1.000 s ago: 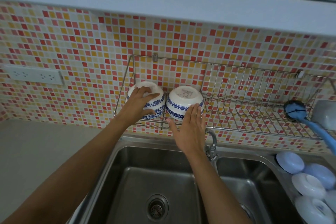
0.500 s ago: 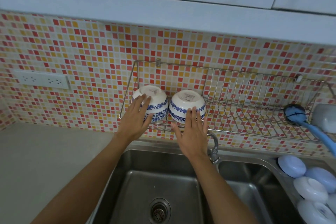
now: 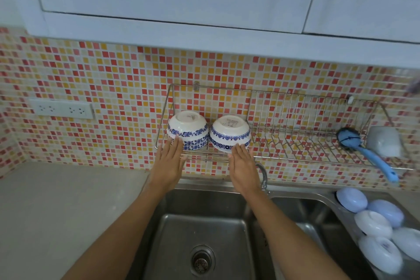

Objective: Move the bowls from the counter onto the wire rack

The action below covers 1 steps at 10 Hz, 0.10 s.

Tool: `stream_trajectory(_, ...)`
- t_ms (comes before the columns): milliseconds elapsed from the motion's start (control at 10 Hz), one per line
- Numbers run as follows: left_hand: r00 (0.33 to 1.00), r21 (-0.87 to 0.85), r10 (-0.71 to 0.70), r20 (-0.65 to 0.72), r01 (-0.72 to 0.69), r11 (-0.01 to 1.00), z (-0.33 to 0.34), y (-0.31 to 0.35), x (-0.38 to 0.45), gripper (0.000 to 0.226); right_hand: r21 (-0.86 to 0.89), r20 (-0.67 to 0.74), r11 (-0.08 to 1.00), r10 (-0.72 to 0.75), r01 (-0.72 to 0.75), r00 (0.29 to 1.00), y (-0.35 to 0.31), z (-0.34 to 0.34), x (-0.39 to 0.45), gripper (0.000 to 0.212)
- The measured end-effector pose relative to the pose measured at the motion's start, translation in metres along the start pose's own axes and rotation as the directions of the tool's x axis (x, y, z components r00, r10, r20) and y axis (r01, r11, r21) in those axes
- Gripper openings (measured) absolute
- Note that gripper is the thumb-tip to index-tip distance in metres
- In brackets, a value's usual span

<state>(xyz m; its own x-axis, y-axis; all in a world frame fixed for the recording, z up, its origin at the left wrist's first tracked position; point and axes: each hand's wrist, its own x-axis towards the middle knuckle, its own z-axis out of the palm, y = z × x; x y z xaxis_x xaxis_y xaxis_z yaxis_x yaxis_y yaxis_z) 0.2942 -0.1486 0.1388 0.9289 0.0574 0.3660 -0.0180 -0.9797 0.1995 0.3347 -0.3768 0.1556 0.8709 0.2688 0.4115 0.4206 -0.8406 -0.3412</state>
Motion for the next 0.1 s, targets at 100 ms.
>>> stream_trajectory(100,0.998,-0.035,0.018,0.056,-0.016,0.999,-0.0089,-0.0032,-0.0128,0.057,0.084,-0.032,0.996,0.032,-0.030,0.999,-0.0022,-0.0030,-0.0087,0.049)
